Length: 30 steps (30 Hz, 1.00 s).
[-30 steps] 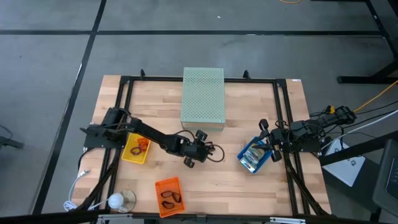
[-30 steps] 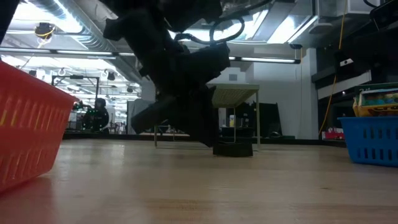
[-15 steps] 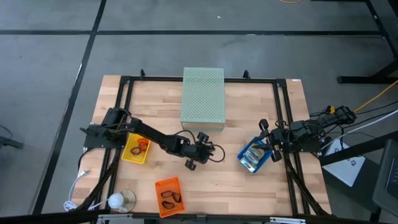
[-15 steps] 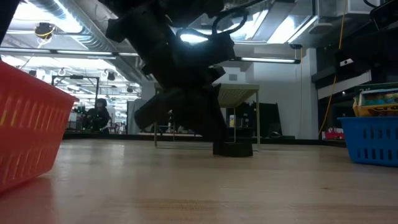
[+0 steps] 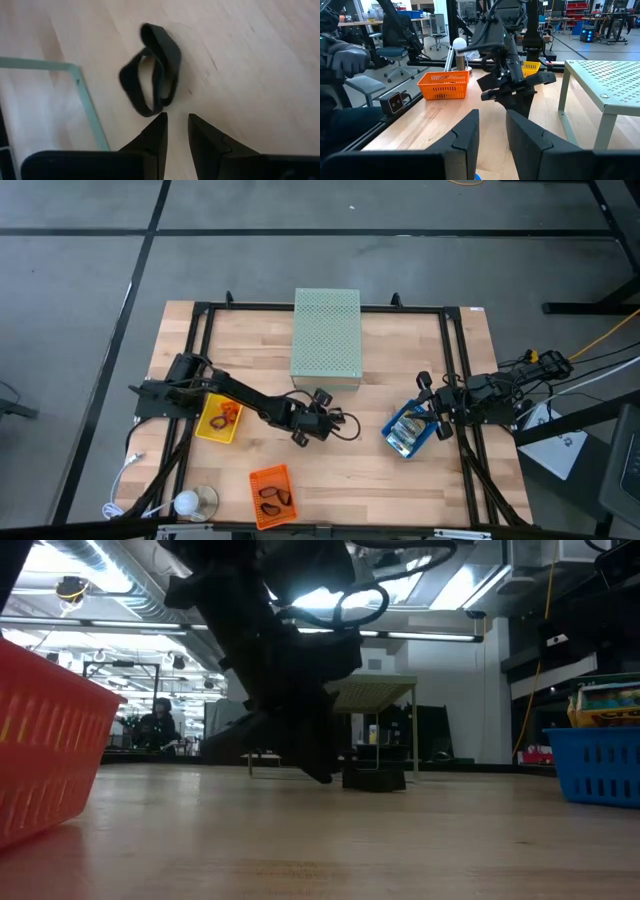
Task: Pick & Place Office Desk Supplies
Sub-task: Put the black rubber band into the orange bin
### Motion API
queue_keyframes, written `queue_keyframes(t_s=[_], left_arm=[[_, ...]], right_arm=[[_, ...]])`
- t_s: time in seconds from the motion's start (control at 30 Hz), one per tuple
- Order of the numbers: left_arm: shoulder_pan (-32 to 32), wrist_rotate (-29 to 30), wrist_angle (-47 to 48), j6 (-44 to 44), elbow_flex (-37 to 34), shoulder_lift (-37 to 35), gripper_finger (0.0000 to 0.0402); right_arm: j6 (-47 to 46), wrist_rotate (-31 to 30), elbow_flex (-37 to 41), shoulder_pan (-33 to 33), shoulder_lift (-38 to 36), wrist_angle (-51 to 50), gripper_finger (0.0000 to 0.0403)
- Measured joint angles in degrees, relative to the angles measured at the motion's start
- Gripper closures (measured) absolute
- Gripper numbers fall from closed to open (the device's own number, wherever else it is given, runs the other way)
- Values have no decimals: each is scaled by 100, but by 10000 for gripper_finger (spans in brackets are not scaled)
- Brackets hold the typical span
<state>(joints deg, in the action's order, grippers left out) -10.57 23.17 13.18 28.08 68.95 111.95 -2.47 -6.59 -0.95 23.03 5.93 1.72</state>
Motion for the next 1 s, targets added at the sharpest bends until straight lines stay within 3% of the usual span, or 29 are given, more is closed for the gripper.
queue_keyframes(t_s=[0.67, 1.0], left_arm=[[24, 1209, -574, 716, 0, 231, 333], [59, 921, -572, 863, 0, 231, 334]], right_arm=[[12, -2, 0, -2, 0, 1, 304], [12, -2, 0, -2, 0, 0, 304]])
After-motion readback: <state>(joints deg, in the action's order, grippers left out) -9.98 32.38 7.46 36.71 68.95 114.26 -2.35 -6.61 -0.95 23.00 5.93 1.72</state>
